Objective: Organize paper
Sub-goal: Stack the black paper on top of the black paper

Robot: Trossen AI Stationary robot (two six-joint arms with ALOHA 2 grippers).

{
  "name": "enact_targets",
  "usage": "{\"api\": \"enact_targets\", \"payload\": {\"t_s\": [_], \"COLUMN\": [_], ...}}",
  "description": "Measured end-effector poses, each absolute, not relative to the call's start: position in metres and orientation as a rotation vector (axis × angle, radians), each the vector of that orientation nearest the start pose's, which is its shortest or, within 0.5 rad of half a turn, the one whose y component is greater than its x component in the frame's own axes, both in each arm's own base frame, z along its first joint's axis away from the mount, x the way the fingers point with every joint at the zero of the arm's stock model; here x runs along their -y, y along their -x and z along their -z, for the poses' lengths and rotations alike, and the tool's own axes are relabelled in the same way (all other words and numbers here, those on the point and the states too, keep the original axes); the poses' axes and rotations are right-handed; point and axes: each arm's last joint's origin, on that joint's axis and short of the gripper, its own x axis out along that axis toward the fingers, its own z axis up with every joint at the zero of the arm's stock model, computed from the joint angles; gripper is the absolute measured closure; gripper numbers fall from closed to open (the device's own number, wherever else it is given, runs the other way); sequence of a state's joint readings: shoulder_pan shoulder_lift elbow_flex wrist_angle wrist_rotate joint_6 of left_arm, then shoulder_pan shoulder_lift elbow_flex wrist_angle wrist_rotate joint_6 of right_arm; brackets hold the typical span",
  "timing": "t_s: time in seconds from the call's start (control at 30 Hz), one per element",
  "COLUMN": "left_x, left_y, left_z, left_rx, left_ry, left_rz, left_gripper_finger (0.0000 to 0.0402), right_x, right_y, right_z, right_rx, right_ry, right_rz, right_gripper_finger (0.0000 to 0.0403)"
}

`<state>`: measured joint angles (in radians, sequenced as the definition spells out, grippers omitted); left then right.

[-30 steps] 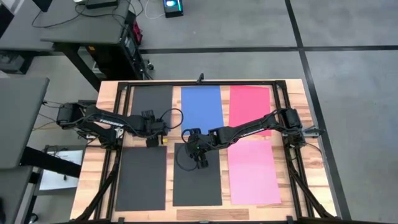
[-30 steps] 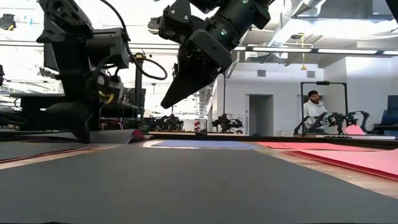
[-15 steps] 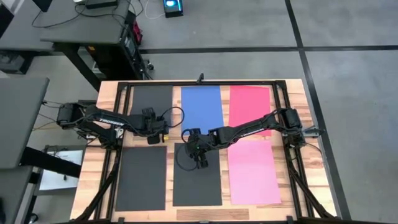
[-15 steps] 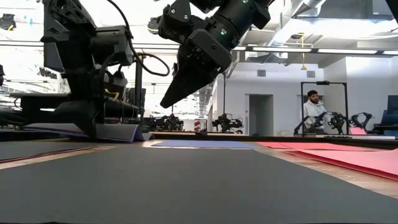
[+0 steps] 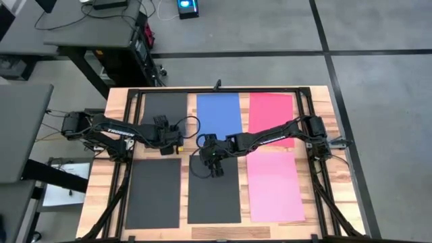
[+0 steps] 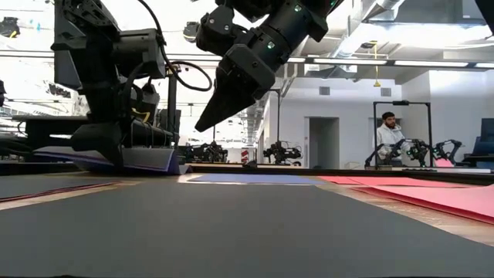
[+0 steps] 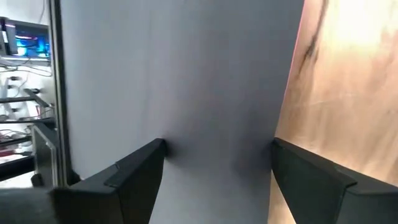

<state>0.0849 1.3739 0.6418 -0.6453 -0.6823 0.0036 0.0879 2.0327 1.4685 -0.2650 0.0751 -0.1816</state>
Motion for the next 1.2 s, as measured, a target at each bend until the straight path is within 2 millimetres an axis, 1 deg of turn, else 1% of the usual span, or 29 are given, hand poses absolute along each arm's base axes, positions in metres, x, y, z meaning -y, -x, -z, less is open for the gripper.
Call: {"api": "enact_targets", "payload": {"t_s": [0.13,0.37,0.5,0.67,1.03,1.2], "left_x": [-0.035,-0.026,-0.026,-0.027,-0.034,-0.032], "left_y": [-0.206,-0.216,-0.215,-0.214,-0.212,-0.210], "left_z": [-0.158,-0.176,-0.178,-0.179,-0.178,-0.181], "left_rx": [-1.328,-1.263,-1.271,-1.267,-1.294,-1.286], "left_ry": [-0.443,-0.519,-0.560,-0.608,-0.587,-0.503], "left_rz": [-0.659,-0.697,-0.710,-0.770,-0.784,-0.707], "left_gripper_finger": [0.0132,0.0132,0.0132,0.0132,0.0132,0.0132], "right_x": [-0.037,-0.037,-0.037,-0.037,-0.037,-0.037], "right_y": [-0.442,-0.442,-0.442,-0.442,-0.442,-0.442], "right_z": [-0.189,-0.189,-0.189,-0.189,-0.189,-0.189], "right_rx": [-0.808,-0.808,-0.808,-0.808,-0.808,-0.808], "right_ry": [0.241,0.241,0.241,0.241,0.241,0.241], "right_rz": [-0.087,-0.087,-0.086,-0.086,-0.086,-0.086], "right_gripper_finger": [0.0216,0.0216,0.0216,0.0216,0.0216,0.0216]}}
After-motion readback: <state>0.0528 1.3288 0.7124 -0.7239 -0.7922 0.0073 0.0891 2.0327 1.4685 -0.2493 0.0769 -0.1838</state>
